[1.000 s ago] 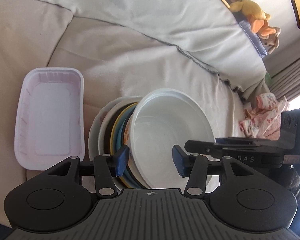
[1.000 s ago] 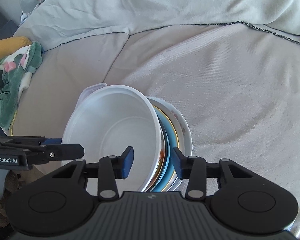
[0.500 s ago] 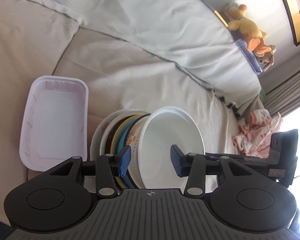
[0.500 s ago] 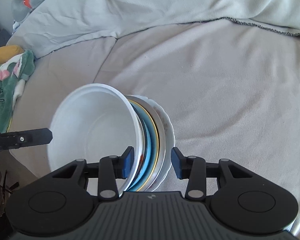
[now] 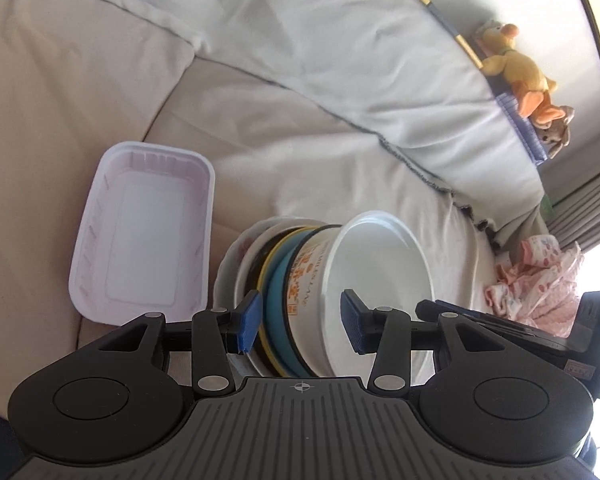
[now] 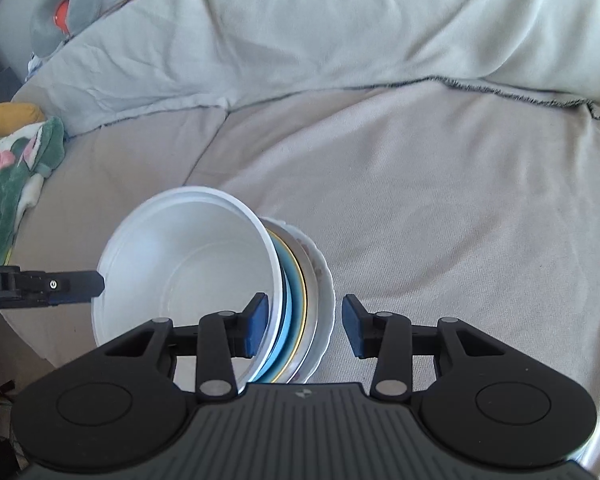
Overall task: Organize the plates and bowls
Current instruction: 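Move the right gripper to the white red-sided tray and grasp its rim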
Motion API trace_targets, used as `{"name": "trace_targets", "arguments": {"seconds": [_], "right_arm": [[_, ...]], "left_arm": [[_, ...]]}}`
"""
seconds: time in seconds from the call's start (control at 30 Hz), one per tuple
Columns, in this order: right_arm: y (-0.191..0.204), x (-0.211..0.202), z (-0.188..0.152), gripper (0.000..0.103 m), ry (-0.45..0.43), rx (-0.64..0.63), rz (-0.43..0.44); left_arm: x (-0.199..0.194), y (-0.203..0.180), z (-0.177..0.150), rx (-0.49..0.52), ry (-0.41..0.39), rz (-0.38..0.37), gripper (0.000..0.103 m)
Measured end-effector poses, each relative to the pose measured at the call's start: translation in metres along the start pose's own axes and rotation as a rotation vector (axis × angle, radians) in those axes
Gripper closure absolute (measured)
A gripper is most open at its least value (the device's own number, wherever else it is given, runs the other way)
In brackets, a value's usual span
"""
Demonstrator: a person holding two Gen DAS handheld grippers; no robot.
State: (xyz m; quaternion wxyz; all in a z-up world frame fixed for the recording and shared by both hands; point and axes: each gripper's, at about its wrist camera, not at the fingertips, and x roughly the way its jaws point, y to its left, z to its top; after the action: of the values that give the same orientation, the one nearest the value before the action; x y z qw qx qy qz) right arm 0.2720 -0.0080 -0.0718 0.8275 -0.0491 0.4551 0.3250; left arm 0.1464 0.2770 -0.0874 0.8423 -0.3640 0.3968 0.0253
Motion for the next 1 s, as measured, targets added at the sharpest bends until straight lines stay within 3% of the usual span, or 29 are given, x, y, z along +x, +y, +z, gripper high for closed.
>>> {"name": "trace_targets", "arguments": {"seconds": [0.13,0.27,0.37,0.47,0.57,0.73,0.9,1.0], "right_arm": [[0.018,-0.033,0.002,0.062,-0.137,-0.026,0.012],[0.054,-0.046,0.016,0.061,-0.176,-0.092,0.084],[0.095,-0.031,0.029,0.061,-0.085,-0.193,0.129],[0.134,0.004,0.054,0.061,0.070,-0.228,0.150],[0.174,0.047,0.073,0.061,0.201,-0.221,0.128],[0.211,0.123,0.092,0.060,0.347,-0.207,-0.006],[0.220,0.175,0.096,0.060,0.362,-0.219,-0.210],[0.221,0.204,0.093,0.060,0.423,-0.209,-0.249]], "left_arm": [[-0.027,0.003,-0.001,0.008,-0.096,0.029,0.056],[-0.053,0.025,-0.006,-0.017,-0.211,0.178,0.056],[-0.057,0.056,-0.008,-0.101,-0.255,0.284,0.056],[-0.041,0.096,-0.001,-0.204,-0.224,0.256,0.056],[-0.017,0.120,0.009,-0.228,-0.178,0.255,0.056],[0.016,0.142,0.018,-0.242,-0.129,0.208,0.056],[0.034,0.152,0.017,-0.251,-0.117,0.188,0.058],[0.044,0.161,0.016,-0.280,-0.100,0.165,0.062]]}}
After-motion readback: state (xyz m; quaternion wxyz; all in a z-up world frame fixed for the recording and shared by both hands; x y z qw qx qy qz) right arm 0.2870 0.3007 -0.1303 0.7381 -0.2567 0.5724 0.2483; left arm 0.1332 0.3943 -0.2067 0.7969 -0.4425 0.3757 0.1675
